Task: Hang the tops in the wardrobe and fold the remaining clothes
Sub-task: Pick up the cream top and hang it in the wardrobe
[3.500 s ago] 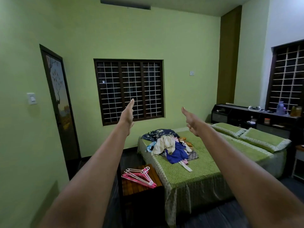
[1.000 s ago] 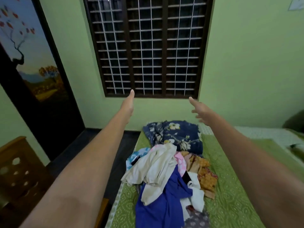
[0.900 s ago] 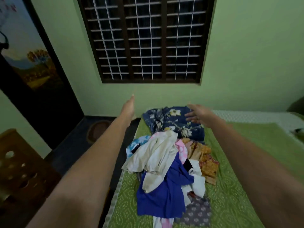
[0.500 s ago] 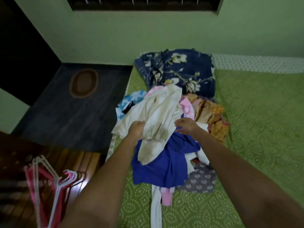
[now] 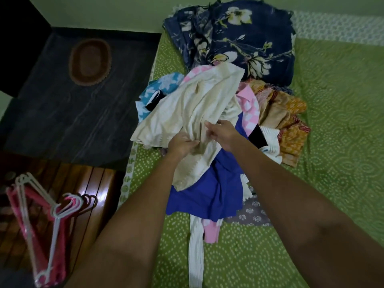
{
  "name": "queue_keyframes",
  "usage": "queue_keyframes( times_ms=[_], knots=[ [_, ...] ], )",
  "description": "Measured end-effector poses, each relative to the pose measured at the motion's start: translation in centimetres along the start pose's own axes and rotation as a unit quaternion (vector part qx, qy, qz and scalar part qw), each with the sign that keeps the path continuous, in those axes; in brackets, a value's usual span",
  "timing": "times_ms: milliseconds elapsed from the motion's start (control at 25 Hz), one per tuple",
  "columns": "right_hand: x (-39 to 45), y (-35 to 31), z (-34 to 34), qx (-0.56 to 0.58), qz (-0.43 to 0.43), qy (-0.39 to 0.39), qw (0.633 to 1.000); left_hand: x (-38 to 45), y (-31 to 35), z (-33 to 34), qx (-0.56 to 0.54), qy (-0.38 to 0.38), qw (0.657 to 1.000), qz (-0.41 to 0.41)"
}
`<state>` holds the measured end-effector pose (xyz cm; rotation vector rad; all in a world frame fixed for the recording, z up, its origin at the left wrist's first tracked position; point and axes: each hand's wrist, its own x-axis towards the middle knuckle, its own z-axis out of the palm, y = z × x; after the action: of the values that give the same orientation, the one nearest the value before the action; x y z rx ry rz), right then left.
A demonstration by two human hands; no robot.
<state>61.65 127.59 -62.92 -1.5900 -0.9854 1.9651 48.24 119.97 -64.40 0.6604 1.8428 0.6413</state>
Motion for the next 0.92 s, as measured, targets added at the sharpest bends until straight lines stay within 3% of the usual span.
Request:
queue_keyframes(
  times_ms=[80, 120, 160, 200, 280, 320, 360, 400, 440, 520, 600, 640, 720, 840, 920],
  knots=[
    [-1.2, 0.3, -1.1, -0.119, -0.002, -0.015, 0.993, -0.4, -0.2, -0.3, 0.068, -0.016, 0.997, 0.035],
    [-2.3, 1.0, -2.0, -0.213, 0.02, -0.051, 0.975, -0.9, -0.4, -0.4, 0.1, -0.039, 0.993, 0.041],
    [-3.5, 2.0, -2.8, -0.328, 0.065, -0.114, 0.935, -1.4, -0.6, -0.5, 0.138, -0.055, 0.988, 0.044],
    [-5.1, 3.0, -3.6, -0.435, 0.141, -0.203, 0.866, -1.8, -0.9, -0.8, 0.178, -0.056, 0.981, 0.056],
    [-7.3, 5.7, -5.3, -0.55, 0.358, -0.356, 0.665, -2.1, -1.3, -1.2, 0.253, -0.03, 0.965, 0.068],
    [-7.7, 6.5, -6.0, -0.581, 0.409, -0.368, 0.599, -2.3, -1.1, -1.3, 0.269, -0.023, 0.96, 0.067],
    [-7.6, 6.8, -6.8, -0.596, 0.41, -0.358, 0.59, -2.3, -0.8, -1.4, 0.281, -0.022, 0.957, 0.068],
    [-6.8, 6.7, -7.7, -0.603, 0.354, -0.315, 0.642, -2.3, -0.4, -1.3, 0.293, -0.024, 0.953, 0.072],
    [-5.8, 6.1, -8.4, -0.602, 0.249, -0.25, 0.716, -2.4, 0.1, -1.1, 0.296, -0.032, 0.951, 0.081],
    [-3.9, 4.7, -8.7, -0.501, 0.065, -0.051, 0.861, -2.2, 0.3, -0.1, 0.285, -0.051, 0.952, 0.103],
    [-2.6, 3.9, -7.8, -0.29, 0.043, 0.082, 0.953, -2.5, 0.2, 1.3, 0.26, -0.065, 0.958, 0.104],
    [-1.8, 4.0, -7.1, -0.189, 0.058, 0.095, 0.976, -2.5, -0.1, 1.8, 0.25, -0.076, 0.96, 0.1],
    [-0.7, 4.1, -5.9, -0.097, 0.066, 0.117, 0.986, -2.6, -1.0, 2.5, 0.245, -0.106, 0.96, 0.084],
    [0.7, 3.9, -5.9, -0.088, 0.093, 0.184, 0.975, -2.3, -1.8, 1.8, 0.24, -0.103, 0.962, 0.073],
    [0.7, 3.4, -6.5, -0.154, 0.131, 0.2, 0.959, -2.1, -1.4, 0.9, 0.215, -0.071, 0.972, 0.07]
  ],
)
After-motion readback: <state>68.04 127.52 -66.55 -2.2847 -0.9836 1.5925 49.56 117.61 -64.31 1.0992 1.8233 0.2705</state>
